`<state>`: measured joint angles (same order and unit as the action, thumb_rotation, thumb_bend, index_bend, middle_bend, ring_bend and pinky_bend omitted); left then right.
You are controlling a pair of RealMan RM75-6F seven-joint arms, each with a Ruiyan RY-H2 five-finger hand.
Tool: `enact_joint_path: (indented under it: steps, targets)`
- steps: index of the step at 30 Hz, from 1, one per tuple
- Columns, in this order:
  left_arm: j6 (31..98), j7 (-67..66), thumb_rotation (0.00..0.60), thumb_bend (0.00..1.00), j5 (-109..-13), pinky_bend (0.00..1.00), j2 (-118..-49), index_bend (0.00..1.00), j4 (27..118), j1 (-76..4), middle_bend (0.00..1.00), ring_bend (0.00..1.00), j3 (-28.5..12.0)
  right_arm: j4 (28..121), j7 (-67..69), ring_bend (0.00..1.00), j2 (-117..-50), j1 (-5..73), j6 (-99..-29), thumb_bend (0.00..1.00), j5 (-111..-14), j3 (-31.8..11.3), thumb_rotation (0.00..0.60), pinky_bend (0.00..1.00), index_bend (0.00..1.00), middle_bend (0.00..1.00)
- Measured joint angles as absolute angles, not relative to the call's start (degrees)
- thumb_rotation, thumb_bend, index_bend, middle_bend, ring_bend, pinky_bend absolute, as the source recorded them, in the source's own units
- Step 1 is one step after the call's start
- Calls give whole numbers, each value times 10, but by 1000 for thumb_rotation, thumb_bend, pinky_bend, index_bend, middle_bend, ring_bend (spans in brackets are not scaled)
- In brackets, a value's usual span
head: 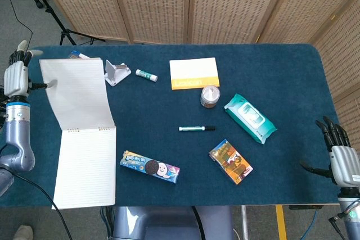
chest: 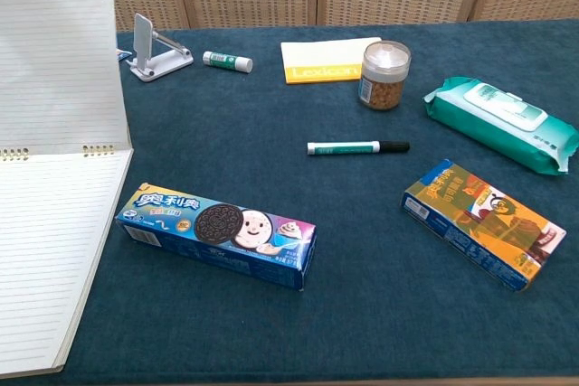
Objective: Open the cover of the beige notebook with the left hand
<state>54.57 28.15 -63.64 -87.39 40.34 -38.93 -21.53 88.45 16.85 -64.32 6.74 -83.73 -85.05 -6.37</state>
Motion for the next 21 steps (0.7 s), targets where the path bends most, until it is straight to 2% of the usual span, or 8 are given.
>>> enact_joint_path:
  steps: [5, 10, 16, 21]
  targets:
    - [565, 309, 600, 0, -648, 0, -870, 0, 402, -381, 0, 0, -216, 887, 165, 0, -644, 69, -837, 0, -854, -62, 600, 0, 42, 0]
    - [590, 325, 600, 0, -660, 0, -846, 0, 439, -358, 0, 0, -212, 885, 167, 0, -644, 69, -836, 0, -852, -63, 600, 0, 42, 0]
    - [617, 296, 600, 0, -667, 0, -790, 0, 545, -305, 0, 0, -191, 885, 175, 0, -641, 65, -846, 0, -849, -66, 600, 0, 42, 0]
    - [677, 273, 600, 0, -683, 0, -727, 0, 677, -228, 0, 0, -158, 886, 178, 0, -637, 60, -858, 0, -851, -68, 600, 0, 42, 0]
